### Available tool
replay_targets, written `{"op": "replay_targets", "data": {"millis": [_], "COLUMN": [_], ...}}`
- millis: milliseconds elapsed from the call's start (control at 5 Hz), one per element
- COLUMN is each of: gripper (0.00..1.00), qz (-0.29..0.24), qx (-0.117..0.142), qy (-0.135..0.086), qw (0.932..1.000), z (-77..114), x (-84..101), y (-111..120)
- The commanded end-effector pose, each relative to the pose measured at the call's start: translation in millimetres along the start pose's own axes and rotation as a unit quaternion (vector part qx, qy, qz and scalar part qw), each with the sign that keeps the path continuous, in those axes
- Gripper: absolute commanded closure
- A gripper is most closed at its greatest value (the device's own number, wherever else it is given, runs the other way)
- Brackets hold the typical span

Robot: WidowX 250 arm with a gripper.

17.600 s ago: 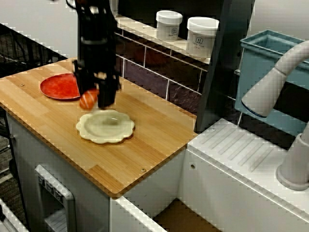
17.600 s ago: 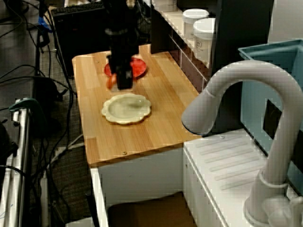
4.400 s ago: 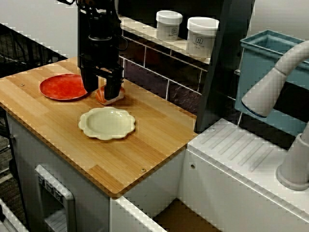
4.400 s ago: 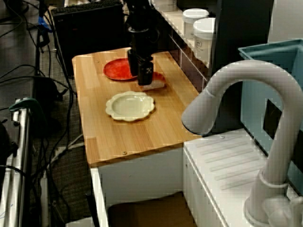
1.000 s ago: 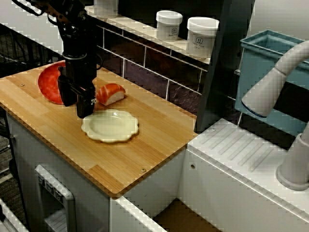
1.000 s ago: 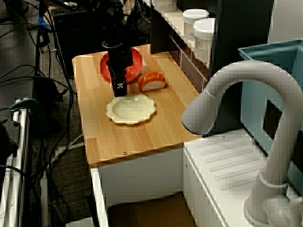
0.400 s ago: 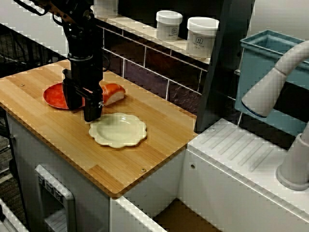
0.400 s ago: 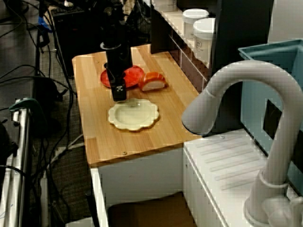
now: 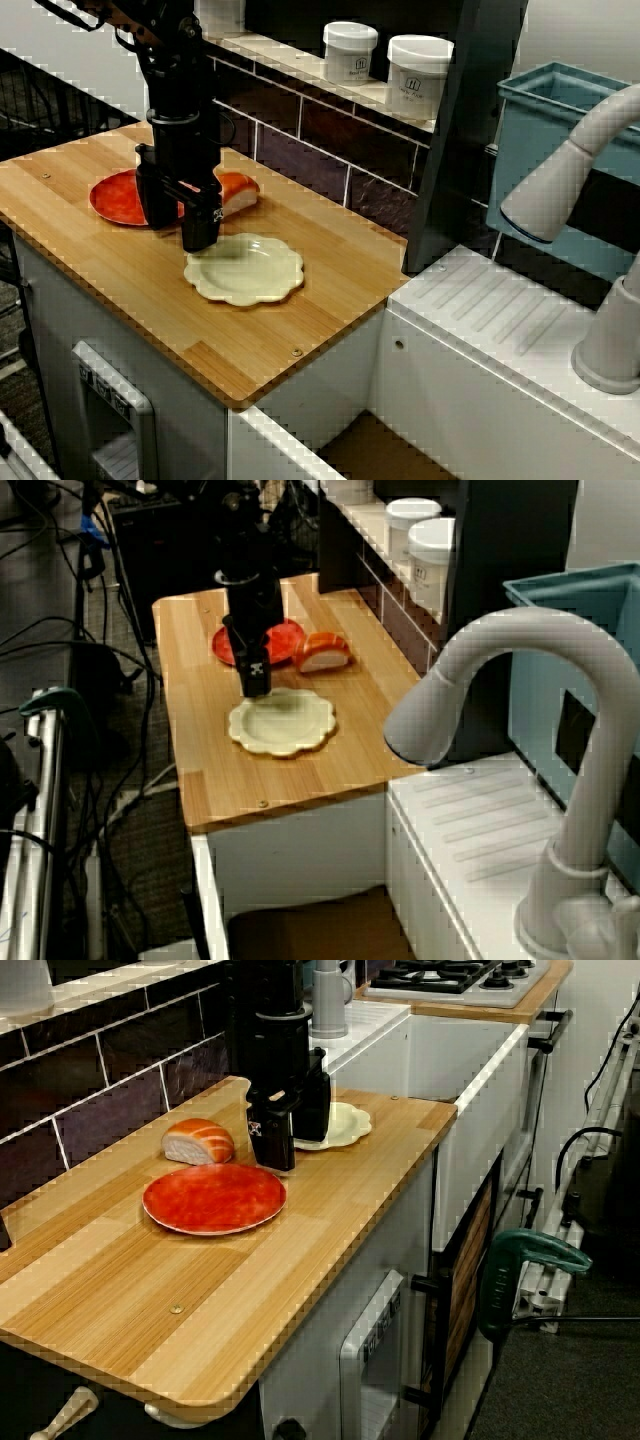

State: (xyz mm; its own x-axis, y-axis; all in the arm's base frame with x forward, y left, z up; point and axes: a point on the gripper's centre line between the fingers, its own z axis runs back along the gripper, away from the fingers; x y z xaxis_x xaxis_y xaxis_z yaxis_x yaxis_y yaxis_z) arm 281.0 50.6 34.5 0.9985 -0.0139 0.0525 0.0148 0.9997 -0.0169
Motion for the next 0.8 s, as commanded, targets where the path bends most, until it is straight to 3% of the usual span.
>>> {"op": "replay_targets", "data": {"millis": [0,600], "gripper": [0.0,0.0], "qz": [-0.003,-0.006], "qx": [0.012,-0.01], "qy": [-0.029,-0.025], "qw": [0.9995,0.9996], "z": [13.9,15.4], "x": [5.7,9.6], "y": [1.6,-10.3]}}
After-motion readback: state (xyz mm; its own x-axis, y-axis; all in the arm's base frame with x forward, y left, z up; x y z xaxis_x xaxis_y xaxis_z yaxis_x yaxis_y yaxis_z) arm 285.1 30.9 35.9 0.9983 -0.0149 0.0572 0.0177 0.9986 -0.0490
